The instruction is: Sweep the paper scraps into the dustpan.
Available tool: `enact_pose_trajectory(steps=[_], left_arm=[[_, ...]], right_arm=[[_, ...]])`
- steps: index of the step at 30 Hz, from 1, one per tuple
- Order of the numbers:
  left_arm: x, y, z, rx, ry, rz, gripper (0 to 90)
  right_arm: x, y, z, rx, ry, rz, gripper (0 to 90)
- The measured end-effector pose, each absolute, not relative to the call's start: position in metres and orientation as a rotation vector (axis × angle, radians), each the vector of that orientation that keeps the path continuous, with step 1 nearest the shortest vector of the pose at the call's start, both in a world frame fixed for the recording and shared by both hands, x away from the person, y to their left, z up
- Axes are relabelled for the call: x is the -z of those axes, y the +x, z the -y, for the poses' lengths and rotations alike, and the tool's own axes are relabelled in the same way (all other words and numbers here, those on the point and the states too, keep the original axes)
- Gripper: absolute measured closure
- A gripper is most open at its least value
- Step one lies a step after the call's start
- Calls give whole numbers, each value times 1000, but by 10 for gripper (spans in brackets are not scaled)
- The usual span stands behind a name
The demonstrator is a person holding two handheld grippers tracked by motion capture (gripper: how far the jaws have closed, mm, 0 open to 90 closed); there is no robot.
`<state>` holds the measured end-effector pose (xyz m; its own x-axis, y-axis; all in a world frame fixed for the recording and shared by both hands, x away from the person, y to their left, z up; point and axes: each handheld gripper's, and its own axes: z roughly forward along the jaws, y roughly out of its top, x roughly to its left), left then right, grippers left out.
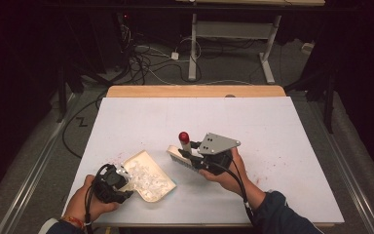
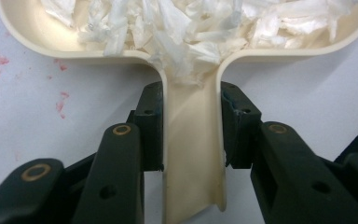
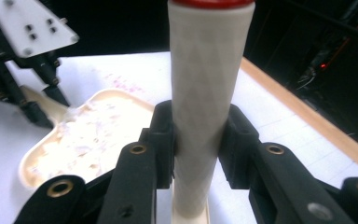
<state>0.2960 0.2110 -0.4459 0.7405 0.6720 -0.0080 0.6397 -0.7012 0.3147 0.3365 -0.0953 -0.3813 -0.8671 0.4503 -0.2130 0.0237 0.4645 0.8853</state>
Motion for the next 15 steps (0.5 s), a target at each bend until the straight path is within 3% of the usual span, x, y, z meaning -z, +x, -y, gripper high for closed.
enact_pose_trajectory(steps=[15], left_arm=[[451,297,-207,-160,2650,-1029,635]], right_arm=[[380,297,58,-1480,268,-2354,704]])
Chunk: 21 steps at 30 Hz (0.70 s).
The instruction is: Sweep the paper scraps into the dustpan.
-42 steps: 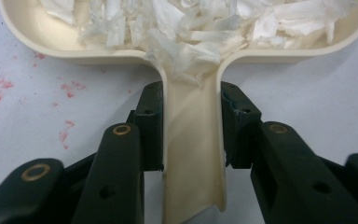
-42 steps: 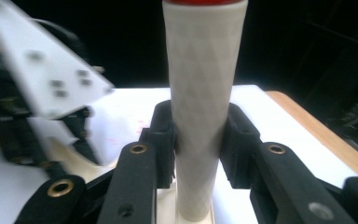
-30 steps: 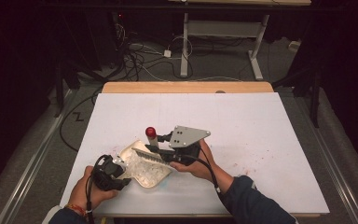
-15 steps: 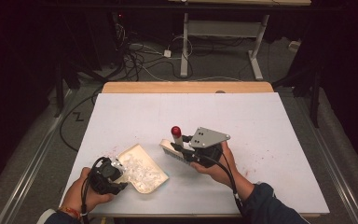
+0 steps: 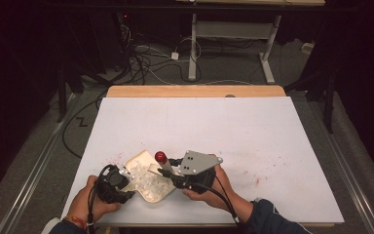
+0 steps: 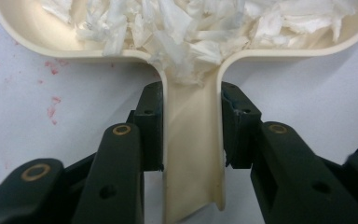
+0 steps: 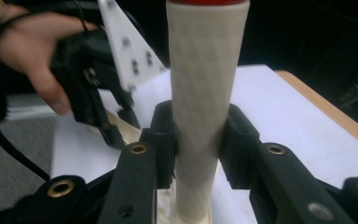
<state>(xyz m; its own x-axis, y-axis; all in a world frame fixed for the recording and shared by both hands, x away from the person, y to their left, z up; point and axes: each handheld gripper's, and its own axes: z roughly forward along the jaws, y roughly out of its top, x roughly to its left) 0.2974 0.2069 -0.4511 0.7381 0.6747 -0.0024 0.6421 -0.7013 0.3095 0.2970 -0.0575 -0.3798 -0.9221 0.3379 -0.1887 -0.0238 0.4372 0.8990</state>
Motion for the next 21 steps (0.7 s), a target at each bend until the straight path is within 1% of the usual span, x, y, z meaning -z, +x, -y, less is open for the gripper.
enact_pose_trajectory(steps=[5,11,21], left_arm=[[452,297,-207,-157,2646,-1035,635],[452,298,-207,-158,2649,-1032,635],[453,298,-206,-168,2631,-1038,634]], right_arm=[[369,298,67,-1513,282,-2319,703],[357,303,96,-1529,324,-2293,703],[359,314,145,-1460,435,-2285,703]])
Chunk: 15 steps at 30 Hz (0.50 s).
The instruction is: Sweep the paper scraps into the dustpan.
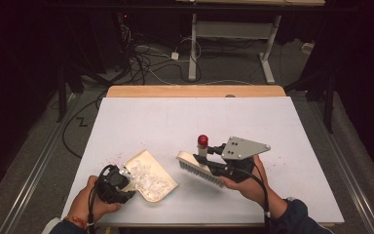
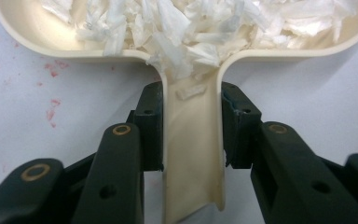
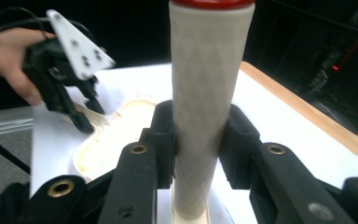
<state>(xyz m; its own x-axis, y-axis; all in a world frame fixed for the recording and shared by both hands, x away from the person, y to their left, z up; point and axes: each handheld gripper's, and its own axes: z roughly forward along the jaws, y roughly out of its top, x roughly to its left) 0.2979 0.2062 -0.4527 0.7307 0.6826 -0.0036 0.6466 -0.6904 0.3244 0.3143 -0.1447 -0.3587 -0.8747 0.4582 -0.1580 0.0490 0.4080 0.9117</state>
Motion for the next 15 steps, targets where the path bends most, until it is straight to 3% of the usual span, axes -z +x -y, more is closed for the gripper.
enact_pose_trajectory(steps=[15], left_arm=[[454,303,-210,-174,2585,-1059,633]], right_arm=[[346,319,230,-1462,596,-2246,703]])
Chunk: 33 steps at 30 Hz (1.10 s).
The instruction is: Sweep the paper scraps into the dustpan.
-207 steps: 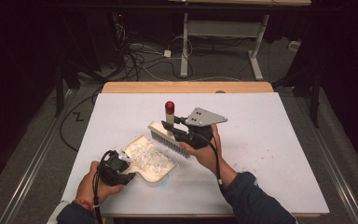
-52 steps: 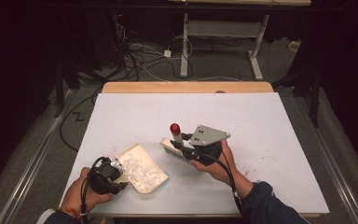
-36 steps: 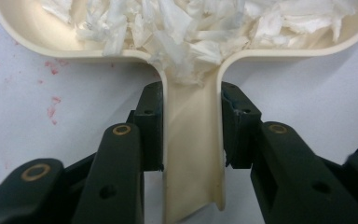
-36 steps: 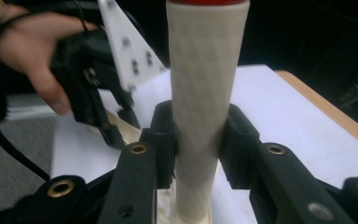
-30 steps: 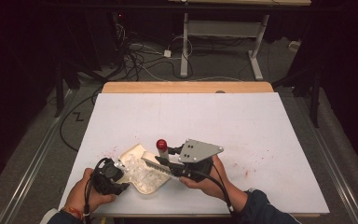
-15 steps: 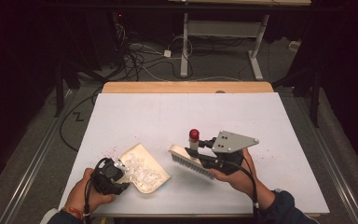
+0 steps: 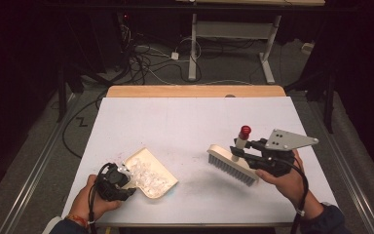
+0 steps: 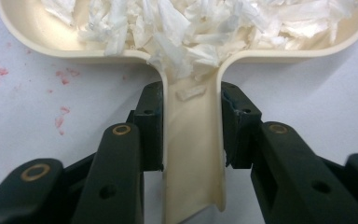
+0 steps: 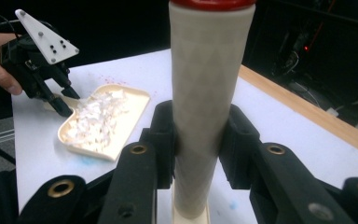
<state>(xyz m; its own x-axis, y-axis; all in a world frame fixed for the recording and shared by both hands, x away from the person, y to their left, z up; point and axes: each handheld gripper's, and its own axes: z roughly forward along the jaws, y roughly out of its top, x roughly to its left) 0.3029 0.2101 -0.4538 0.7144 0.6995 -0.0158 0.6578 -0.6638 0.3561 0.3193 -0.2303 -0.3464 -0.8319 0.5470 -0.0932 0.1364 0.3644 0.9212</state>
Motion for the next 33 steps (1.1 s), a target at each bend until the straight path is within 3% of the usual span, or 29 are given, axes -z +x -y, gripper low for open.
enact_pose_trajectory(steps=[15,33], left_arm=[[452,315,-209,-246,2505,-1109,632],[455,338,-209,-264,2443,-1184,633]], right_arm=[[351,305,288,-1382,690,-2273,702],[361,307,300,-1346,724,-2381,701]])
